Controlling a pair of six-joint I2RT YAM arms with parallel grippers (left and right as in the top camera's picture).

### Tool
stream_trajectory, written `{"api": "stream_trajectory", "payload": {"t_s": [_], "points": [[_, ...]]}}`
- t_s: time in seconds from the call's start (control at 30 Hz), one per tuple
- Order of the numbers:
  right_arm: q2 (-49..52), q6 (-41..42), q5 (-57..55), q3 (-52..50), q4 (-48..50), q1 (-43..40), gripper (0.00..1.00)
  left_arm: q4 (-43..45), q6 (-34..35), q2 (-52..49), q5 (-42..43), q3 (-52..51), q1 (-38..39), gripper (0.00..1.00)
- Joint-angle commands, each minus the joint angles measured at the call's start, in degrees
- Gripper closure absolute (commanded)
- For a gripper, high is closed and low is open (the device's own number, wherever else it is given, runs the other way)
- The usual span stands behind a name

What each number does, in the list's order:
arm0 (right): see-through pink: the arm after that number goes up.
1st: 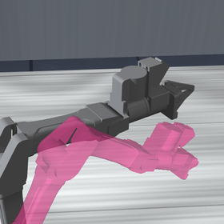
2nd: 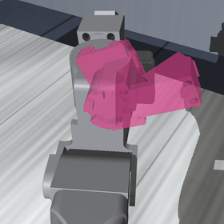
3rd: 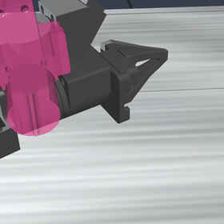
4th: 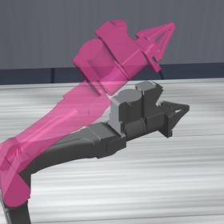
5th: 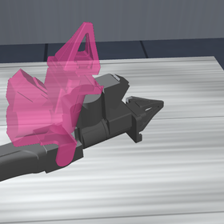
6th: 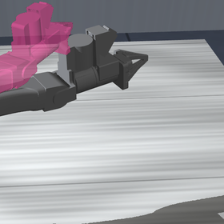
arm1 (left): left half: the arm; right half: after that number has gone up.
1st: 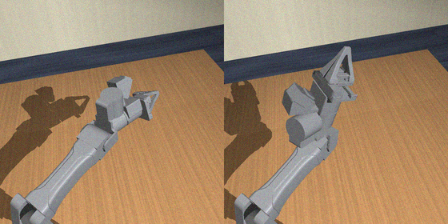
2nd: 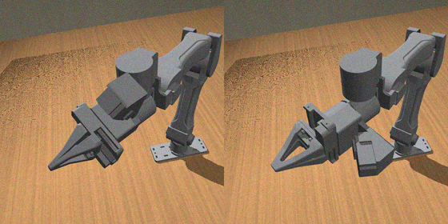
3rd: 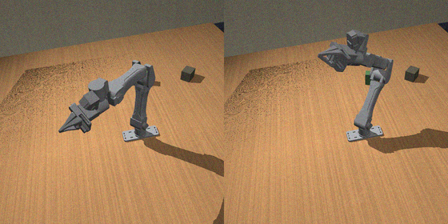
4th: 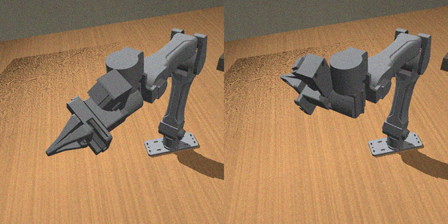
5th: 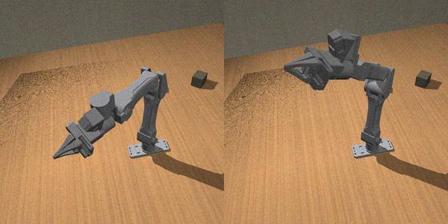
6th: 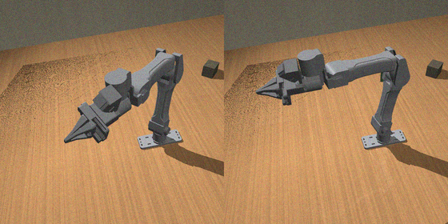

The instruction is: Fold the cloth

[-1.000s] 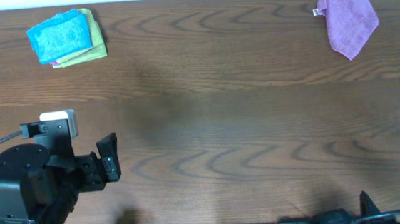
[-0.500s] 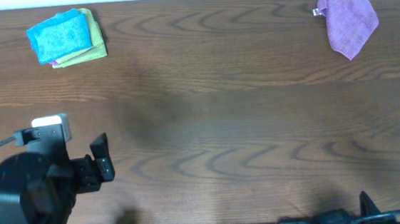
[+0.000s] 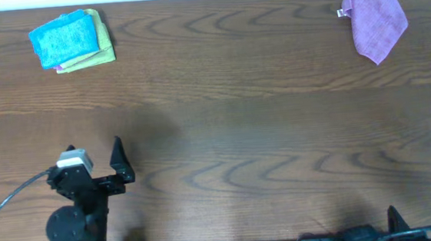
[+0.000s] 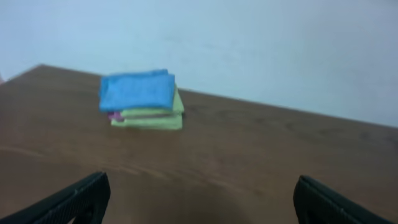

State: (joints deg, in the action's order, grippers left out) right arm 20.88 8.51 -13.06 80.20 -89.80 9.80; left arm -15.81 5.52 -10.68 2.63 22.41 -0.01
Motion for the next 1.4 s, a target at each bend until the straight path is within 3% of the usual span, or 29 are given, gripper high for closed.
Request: {"api": "stream_trajectory", "payload": {"t_s": [0.0,0.9,1.37], "points": [[0.02,-0.66,-0.22,0.26,-0.04,-0.63,0.01,2.78,-0.85,2.73,1.18,-3.8,-0.44,0.04],[0.0,-0.66,-0.22,0.26,-0.07,-0.63,0.01,3.39,0.52,10.47,-1.51,-18.43,-0.39,0.05],[0.02,-0.66,-0.22,0.26,-0.07,-0.63,0.01,3.5,-1.49,10.47,-1.57,-18.78,-0.37,0.05]]}}
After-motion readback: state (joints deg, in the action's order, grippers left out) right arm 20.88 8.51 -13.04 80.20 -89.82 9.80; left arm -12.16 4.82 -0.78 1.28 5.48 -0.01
